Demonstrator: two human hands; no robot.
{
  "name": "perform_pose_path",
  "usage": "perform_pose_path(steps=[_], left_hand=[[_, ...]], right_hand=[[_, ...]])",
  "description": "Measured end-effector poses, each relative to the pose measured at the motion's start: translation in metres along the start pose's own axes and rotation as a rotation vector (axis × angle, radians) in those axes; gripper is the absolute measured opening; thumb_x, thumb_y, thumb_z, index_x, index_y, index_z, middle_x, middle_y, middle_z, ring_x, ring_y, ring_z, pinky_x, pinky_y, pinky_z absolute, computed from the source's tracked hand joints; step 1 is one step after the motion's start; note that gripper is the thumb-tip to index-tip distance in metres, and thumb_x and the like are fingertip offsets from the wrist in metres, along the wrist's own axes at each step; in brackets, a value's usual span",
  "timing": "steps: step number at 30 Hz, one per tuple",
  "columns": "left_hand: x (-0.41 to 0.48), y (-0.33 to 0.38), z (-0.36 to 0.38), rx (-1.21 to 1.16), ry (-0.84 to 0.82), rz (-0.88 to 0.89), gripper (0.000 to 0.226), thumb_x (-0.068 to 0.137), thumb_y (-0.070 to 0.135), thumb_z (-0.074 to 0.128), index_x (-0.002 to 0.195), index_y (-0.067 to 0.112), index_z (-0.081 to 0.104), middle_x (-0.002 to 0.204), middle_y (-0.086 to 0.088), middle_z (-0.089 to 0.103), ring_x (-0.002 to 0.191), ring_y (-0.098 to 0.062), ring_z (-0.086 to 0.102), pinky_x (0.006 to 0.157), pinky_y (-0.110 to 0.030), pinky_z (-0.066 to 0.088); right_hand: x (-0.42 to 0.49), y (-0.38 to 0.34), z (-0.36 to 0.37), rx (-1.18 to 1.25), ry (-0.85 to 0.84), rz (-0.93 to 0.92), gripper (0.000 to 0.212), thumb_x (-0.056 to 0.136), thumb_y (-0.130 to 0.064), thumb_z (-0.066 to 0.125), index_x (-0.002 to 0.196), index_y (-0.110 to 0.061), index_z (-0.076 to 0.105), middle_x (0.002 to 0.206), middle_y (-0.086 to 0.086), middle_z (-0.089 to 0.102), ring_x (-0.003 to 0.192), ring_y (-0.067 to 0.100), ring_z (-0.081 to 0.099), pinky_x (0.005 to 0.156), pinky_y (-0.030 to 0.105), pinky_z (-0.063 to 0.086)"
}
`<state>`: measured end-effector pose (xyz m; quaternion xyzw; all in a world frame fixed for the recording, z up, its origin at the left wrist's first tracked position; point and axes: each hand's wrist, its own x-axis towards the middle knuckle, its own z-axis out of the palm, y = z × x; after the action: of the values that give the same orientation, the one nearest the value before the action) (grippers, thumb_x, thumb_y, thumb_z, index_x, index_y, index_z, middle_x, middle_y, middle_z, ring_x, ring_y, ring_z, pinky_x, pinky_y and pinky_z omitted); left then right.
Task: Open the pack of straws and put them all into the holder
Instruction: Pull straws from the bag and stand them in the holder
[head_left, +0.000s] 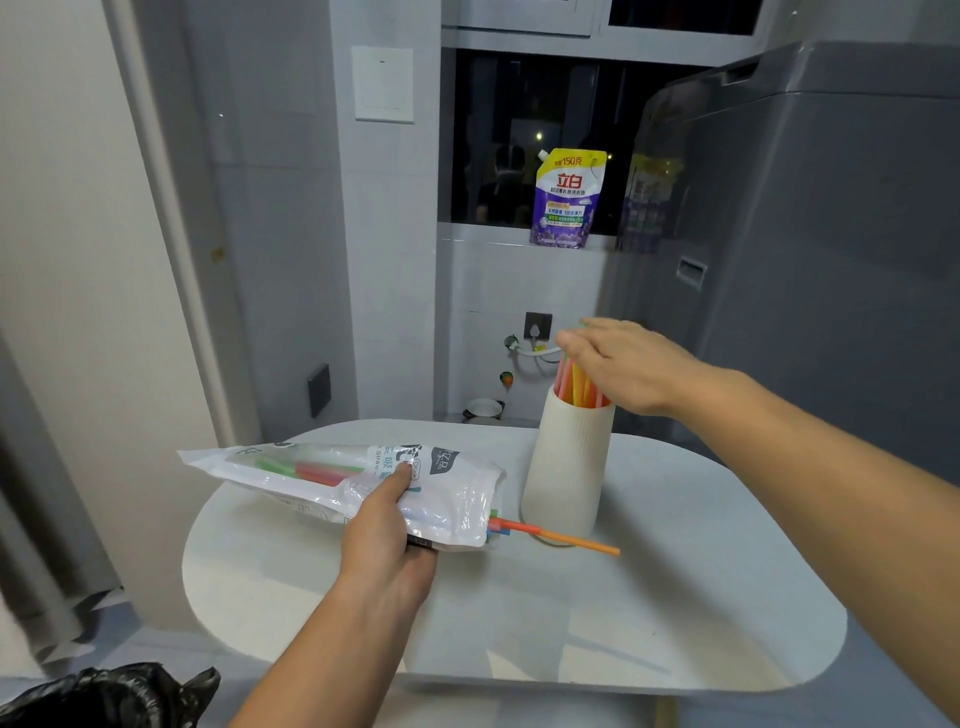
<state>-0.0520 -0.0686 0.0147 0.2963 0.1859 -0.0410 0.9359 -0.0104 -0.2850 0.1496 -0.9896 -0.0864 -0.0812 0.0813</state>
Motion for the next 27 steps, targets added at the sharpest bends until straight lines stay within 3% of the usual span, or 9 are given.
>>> perform_pose_path(steps=[4, 6, 8, 10, 12, 16, 17, 21, 27], left_hand=[[0.000, 0.000, 0.000, 0.003, 0.007, 0.000, 0.034, 0.101, 0.011, 0.059, 0.134, 0.009, 0.061, 0.125, -0.010, 0.072, 0.093, -0.026, 0.071, 0.054, -0.047, 0.063], [-0.002, 0.001, 0.000, 0.002, 0.002, -0.005, 0.031, 0.101, 0.010, 0.059, 0.131, 0.009, 0.061, 0.116, -0.009, 0.073, 0.090, -0.025, 0.071, 0.050, -0.044, 0.062], [-0.003, 0.002, 0.001, -0.004, -0.012, -0.003, 0.028, 0.101, 0.010, 0.058, 0.129, 0.009, 0.062, 0.112, -0.008, 0.073, 0.090, -0.026, 0.071, 0.053, -0.047, 0.063], [-0.001, 0.003, 0.000, -0.014, -0.019, 0.006, 0.033, 0.101, 0.010, 0.059, 0.134, 0.008, 0.061, 0.122, -0.009, 0.073, 0.099, -0.028, 0.071, 0.077, -0.057, 0.061], [0.000, 0.004, -0.001, -0.017, -0.020, 0.018, 0.034, 0.101, 0.011, 0.060, 0.135, 0.009, 0.060, 0.125, -0.009, 0.072, 0.108, -0.031, 0.071, 0.088, -0.067, 0.055], [-0.003, 0.005, 0.001, -0.007, -0.054, 0.033, 0.022, 0.102, 0.014, 0.058, 0.123, 0.012, 0.064, 0.112, -0.008, 0.074, 0.095, -0.029, 0.072, 0.052, -0.057, 0.060], [-0.004, 0.005, 0.001, 0.003, -0.061, 0.050, 0.022, 0.102, 0.014, 0.058, 0.122, 0.011, 0.065, 0.112, -0.008, 0.074, 0.095, -0.028, 0.073, 0.054, -0.054, 0.061], [-0.005, 0.002, 0.005, 0.027, -0.095, 0.171, 0.032, 0.098, 0.015, 0.065, 0.130, 0.009, 0.066, 0.128, -0.009, 0.073, 0.109, -0.024, 0.073, 0.101, -0.050, 0.055], [-0.013, -0.007, 0.011, 0.110, -0.133, 0.264, 0.020, 0.096, 0.010, 0.066, 0.115, 0.012, 0.071, 0.104, -0.003, 0.079, 0.087, -0.016, 0.076, 0.088, -0.038, 0.061]], right_hand=[[0.003, 0.005, -0.001, 0.230, 0.211, 0.036, 0.057, 0.104, -0.052, 0.025, 0.151, -0.023, 0.038, 0.155, 0.002, 0.042, 0.141, 0.024, 0.038, 0.112, 0.043, 0.035], [-0.001, 0.003, -0.004, 0.279, 0.360, 0.051, 0.051, 0.104, -0.049, 0.030, 0.145, -0.023, 0.045, 0.148, 0.003, 0.047, 0.135, 0.022, 0.044, 0.107, 0.041, 0.041], [-0.012, -0.003, -0.005, 0.358, 0.540, 0.058, 0.038, 0.104, -0.041, 0.037, 0.124, -0.019, 0.059, 0.127, 0.005, 0.058, 0.111, 0.018, 0.055, 0.088, 0.030, 0.048], [-0.032, -0.013, 0.005, 0.506, 0.649, 0.074, 0.034, 0.102, -0.036, 0.042, 0.093, -0.013, 0.065, 0.095, 0.007, 0.066, 0.084, 0.017, 0.059, 0.068, 0.030, 0.047], [-0.055, -0.024, 0.025, 0.675, 0.589, 0.149, 0.040, 0.100, -0.034, 0.044, 0.074, -0.010, 0.063, 0.073, 0.007, 0.066, 0.069, 0.021, 0.059, 0.067, 0.035, 0.047], [-0.087, -0.035, 0.087, 0.900, 0.203, 0.463, 0.046, 0.101, -0.045, 0.039, 0.086, -0.011, 0.066, 0.084, 0.011, 0.070, 0.077, 0.029, 0.066, 0.081, 0.049, 0.055], [-0.093, -0.037, 0.098, 1.022, 0.111, 0.575, 0.047, 0.102, -0.048, 0.037, 0.094, -0.011, 0.065, 0.089, 0.014, 0.071, 0.077, 0.027, 0.067, 0.079, 0.048, 0.057], [-0.106, -0.046, 0.118, 1.490, -0.039, 0.817, 0.052, 0.101, -0.053, 0.039, 0.103, -0.006, 0.061, 0.089, 0.019, 0.072, 0.062, 0.029, 0.065, 0.055, 0.035, 0.053], [-0.107, -0.053, 0.124, 1.581, -0.173, 0.765, 0.053, 0.098, -0.057, 0.044, 0.089, -0.008, 0.064, 0.059, 0.007, 0.054, 0.040, 0.016, 0.036, 0.044, 0.022, 0.026]])
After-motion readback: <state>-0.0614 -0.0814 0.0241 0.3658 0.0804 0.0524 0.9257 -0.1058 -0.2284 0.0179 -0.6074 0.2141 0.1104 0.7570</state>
